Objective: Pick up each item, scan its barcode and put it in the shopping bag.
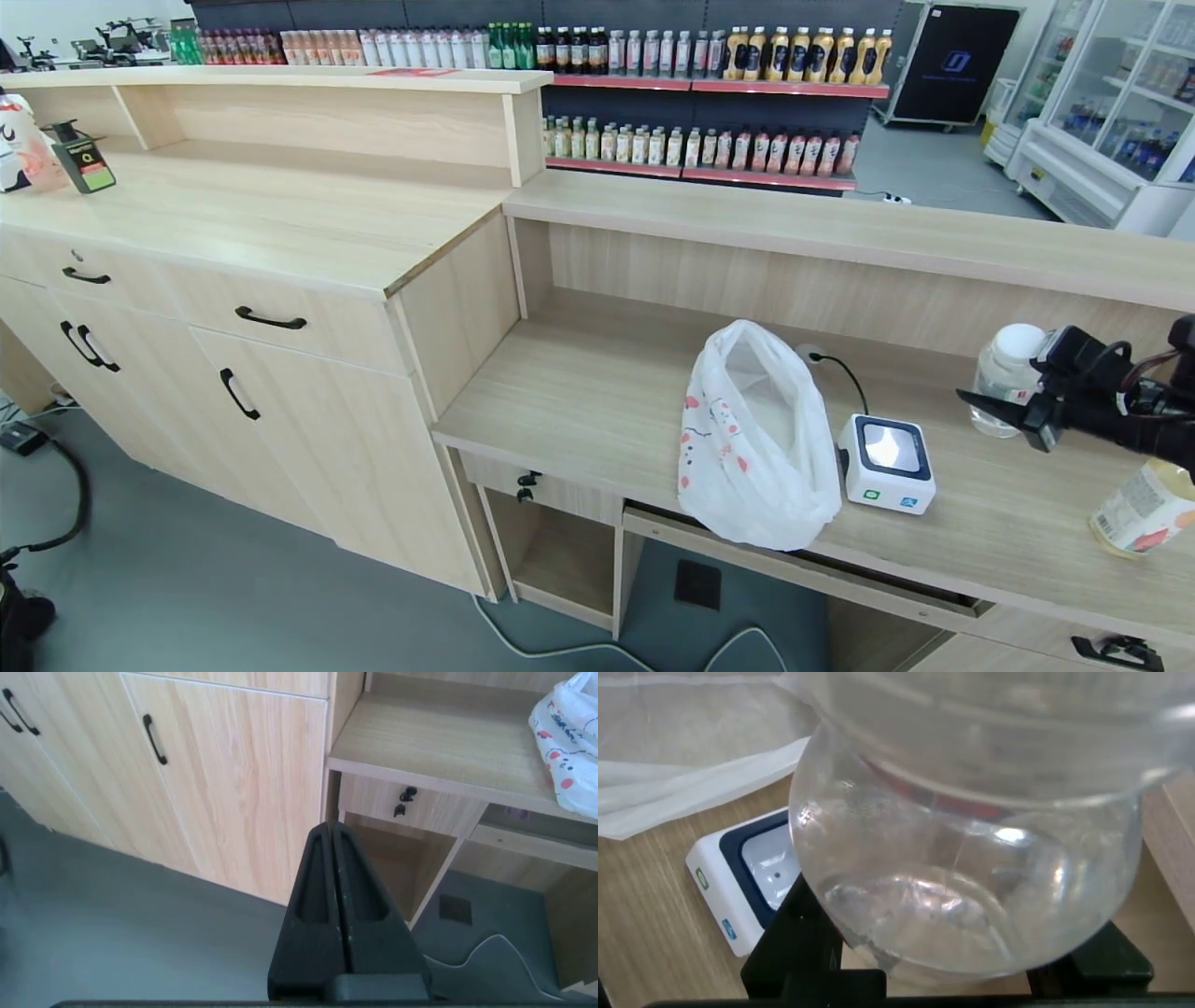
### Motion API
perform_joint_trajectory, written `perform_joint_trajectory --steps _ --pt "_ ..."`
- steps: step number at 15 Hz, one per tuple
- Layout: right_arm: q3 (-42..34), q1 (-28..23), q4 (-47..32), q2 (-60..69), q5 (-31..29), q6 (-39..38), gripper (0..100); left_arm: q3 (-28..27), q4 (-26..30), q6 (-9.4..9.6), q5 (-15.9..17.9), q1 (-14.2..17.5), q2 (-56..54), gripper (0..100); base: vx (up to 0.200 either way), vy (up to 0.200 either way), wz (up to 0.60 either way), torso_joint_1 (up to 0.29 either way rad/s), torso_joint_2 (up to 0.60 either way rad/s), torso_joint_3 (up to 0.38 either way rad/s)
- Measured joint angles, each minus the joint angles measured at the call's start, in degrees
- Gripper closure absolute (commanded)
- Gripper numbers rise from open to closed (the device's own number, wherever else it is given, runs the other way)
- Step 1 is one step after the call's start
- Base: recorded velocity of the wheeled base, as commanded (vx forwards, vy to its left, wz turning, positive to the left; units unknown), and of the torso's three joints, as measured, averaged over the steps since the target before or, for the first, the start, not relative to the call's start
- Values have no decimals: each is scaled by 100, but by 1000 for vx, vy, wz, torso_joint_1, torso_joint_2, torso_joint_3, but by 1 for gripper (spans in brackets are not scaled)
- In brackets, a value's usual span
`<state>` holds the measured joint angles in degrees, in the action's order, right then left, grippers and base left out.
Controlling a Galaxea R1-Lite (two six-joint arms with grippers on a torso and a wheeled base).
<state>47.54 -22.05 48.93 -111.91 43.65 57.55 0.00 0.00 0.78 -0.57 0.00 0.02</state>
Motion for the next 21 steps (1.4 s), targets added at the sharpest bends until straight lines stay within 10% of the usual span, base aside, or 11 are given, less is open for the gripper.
perform_joint_trajectory --steps 21 --pt "975 555 9 -1119 163 52 100 0 0 -2 -2 0 0 100 0 0 0 0 0 0"
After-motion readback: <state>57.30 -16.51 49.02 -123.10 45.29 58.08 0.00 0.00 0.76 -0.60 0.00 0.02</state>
